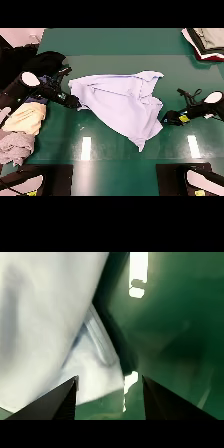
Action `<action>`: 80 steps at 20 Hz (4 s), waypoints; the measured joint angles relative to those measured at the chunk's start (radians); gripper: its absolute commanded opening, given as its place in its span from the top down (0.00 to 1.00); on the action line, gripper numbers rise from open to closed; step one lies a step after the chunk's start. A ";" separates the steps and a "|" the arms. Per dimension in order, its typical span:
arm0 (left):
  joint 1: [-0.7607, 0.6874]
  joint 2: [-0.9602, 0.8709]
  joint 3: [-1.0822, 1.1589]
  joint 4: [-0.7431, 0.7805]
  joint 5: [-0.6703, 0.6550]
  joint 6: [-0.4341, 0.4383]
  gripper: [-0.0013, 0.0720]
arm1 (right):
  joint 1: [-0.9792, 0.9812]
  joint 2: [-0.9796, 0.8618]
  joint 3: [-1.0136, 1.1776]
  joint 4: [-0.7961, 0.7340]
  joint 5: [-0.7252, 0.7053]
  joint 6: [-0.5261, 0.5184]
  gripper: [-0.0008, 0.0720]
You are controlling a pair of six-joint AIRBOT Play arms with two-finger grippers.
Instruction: Fold the shirts.
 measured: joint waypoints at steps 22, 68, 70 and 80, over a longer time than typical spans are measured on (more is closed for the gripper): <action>0.000 0.186 0.621 0.140 -0.075 -0.148 0.95 | -0.097 0.285 0.570 0.024 -0.043 0.082 0.96; 0.000 -0.297 0.462 0.516 0.377 -0.190 0.95 | 0.106 -0.296 0.760 -0.467 -0.290 0.276 0.96; 0.000 -0.310 0.437 0.523 0.346 -0.186 0.95 | 0.106 -0.280 0.693 -0.471 -0.282 0.273 0.96; 0.002 -0.325 0.354 0.536 0.226 -0.181 0.28 | 0.104 -0.244 0.505 -0.440 -0.241 0.271 0.47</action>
